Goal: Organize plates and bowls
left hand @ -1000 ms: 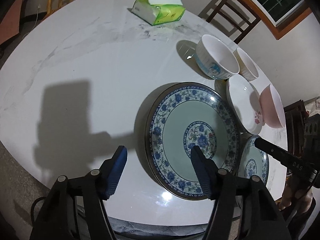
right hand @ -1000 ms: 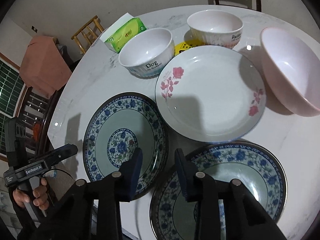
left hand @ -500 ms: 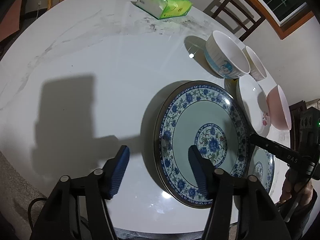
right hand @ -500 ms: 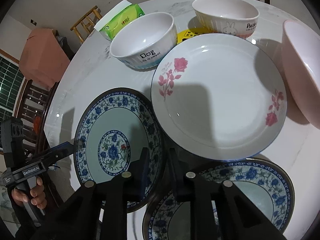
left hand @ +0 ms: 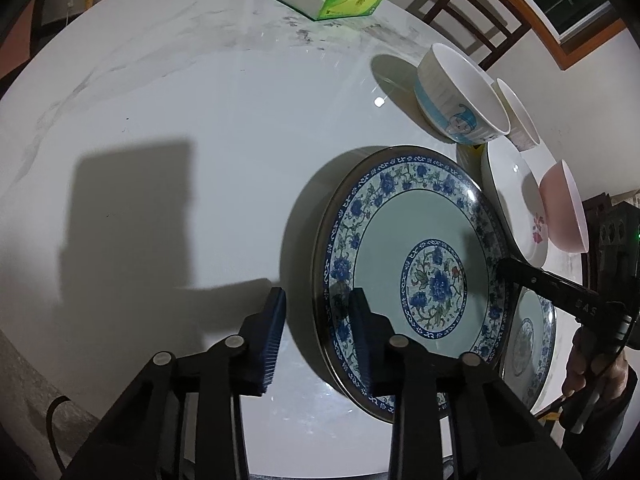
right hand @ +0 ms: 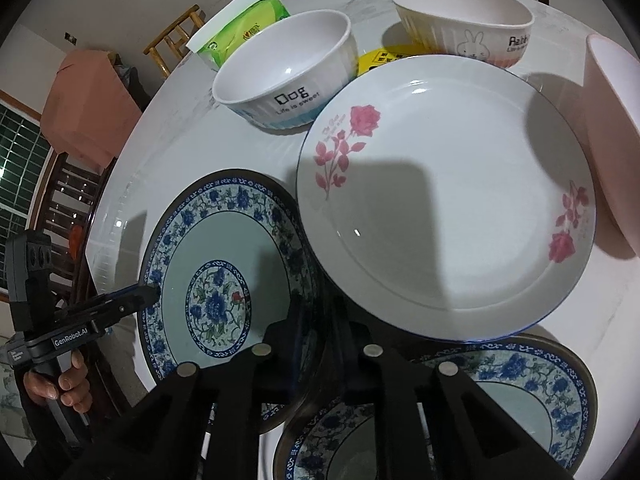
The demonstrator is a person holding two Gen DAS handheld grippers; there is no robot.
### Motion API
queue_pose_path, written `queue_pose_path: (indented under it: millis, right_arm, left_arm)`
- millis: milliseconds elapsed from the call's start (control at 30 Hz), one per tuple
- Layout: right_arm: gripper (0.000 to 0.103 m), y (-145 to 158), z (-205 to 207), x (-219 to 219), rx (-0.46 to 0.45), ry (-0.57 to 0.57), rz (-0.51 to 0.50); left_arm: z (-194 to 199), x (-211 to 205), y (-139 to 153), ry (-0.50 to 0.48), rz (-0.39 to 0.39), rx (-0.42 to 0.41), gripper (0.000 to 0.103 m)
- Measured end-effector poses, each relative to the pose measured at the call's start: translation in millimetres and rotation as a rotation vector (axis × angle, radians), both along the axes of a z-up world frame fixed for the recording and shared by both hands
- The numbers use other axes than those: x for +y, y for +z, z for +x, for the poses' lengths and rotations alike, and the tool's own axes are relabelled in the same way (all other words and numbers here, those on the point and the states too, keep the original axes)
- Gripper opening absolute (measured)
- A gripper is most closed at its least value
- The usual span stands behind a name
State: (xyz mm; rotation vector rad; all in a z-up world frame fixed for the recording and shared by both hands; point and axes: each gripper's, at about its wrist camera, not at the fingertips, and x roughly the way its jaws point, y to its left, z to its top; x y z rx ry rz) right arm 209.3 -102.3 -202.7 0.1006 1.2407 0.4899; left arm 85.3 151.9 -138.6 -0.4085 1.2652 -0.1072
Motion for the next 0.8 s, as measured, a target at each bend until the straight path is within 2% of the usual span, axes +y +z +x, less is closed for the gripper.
queue_pose_path:
  millis: [67,367,800]
  right_arm:
    - [0.013,-0.8,-0.2,1.6,-0.006,0.000,-0.002]
    - [0.013,1.7,-9.1,4.5,-0.019,-0.031,-0.003]
    - [0.013,11.8,-28.1,23.9,-0.024,-0.073,0.028]
  left_arm:
    - [0.1,-1.8,-1.2,-0.011,-0.015,-0.001,0.017]
    - [-1.0,-4.7,2.4,-0.015,0.010,-0.019,0.017]
    - [-9.8,13.1,29.7,-0.006,0.058,-0.064,0.016]
